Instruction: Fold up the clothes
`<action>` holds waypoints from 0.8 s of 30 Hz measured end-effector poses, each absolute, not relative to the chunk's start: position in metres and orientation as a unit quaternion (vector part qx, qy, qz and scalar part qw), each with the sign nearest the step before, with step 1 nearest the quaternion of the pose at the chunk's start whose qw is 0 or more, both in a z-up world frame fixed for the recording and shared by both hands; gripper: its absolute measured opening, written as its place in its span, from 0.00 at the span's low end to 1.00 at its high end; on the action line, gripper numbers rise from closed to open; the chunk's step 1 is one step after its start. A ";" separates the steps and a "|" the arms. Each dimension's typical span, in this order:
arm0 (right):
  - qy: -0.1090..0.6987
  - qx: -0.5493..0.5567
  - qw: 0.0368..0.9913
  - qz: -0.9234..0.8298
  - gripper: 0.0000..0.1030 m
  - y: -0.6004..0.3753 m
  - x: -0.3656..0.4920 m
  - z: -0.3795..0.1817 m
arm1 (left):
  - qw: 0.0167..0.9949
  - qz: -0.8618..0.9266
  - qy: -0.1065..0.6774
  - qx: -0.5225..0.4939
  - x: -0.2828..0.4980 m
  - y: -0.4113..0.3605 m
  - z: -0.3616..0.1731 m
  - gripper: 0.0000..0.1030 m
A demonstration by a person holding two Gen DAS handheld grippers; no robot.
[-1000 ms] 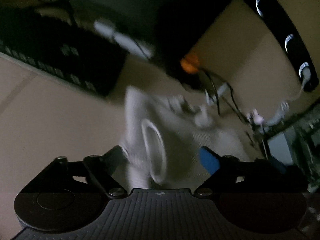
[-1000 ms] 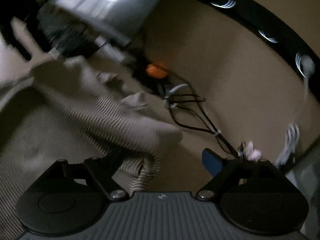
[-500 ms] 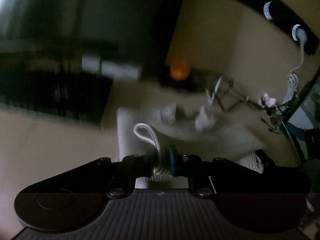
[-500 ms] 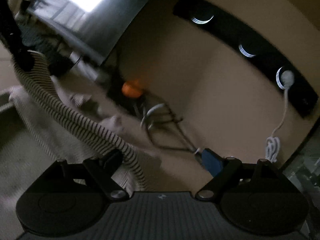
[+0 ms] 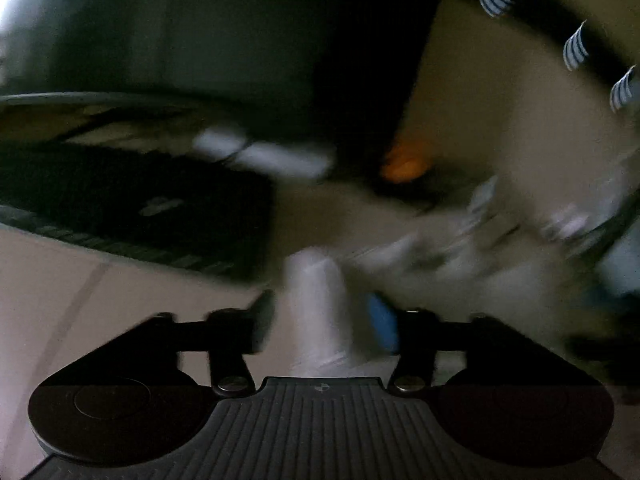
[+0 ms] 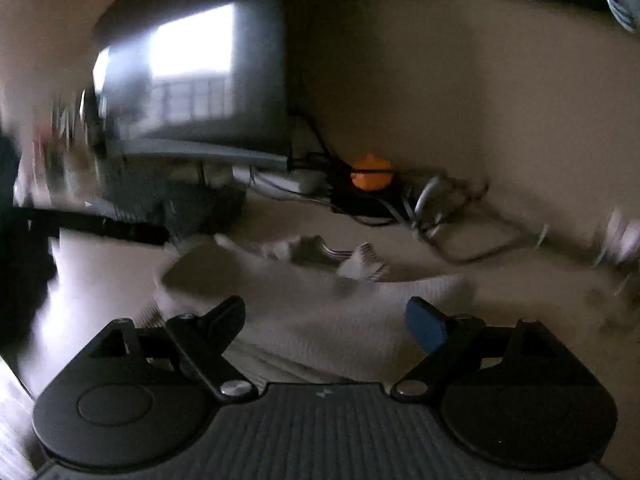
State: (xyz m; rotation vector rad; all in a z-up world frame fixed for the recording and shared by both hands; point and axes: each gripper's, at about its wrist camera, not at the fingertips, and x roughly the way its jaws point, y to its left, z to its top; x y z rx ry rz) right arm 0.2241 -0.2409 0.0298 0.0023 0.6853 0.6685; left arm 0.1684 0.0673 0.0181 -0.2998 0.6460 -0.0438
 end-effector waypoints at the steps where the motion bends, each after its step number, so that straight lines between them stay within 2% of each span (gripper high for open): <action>1: 0.346 0.041 0.879 0.324 0.85 -0.244 0.234 0.027 | 0.938 -0.052 0.309 -0.148 0.171 0.060 0.023 0.78; 3: 0.379 0.071 0.865 0.321 0.83 -0.245 0.250 0.004 | 0.933 -0.100 0.308 -0.159 0.179 0.049 0.021 0.85; 6: 0.404 0.005 0.865 0.297 0.82 -0.238 0.248 -0.027 | 0.920 -0.114 0.340 -0.162 0.198 0.037 -0.002 0.89; 9: 0.376 -0.067 0.871 0.310 0.82 -0.233 0.227 -0.018 | 0.903 -0.069 0.391 -0.166 0.213 0.045 -0.032 0.86; 12: 0.360 -0.062 0.880 0.305 0.82 -0.246 0.218 -0.002 | 0.903 -0.064 0.383 -0.185 0.213 0.055 -0.031 0.88; 15: 0.358 -0.034 0.890 0.281 0.82 -0.262 0.221 0.010 | 0.911 -0.031 0.380 -0.156 0.218 0.058 -0.033 0.91; 16: 0.362 -0.020 0.888 0.284 0.79 -0.261 0.226 0.011 | 0.909 -0.023 0.387 -0.152 0.223 0.060 -0.037 0.91; 18: 0.372 0.008 0.882 0.290 0.58 -0.261 0.237 0.012 | 0.899 -0.012 0.403 -0.172 0.232 0.070 -0.045 0.91; 19: 0.387 0.019 0.874 0.293 0.55 -0.257 0.243 0.006 | 0.893 -0.008 0.410 -0.186 0.234 0.076 -0.047 0.91; 24: 0.427 0.021 0.856 0.289 0.53 -0.243 0.259 -0.014 | 0.904 -0.007 0.384 -0.189 0.222 0.084 -0.027 0.91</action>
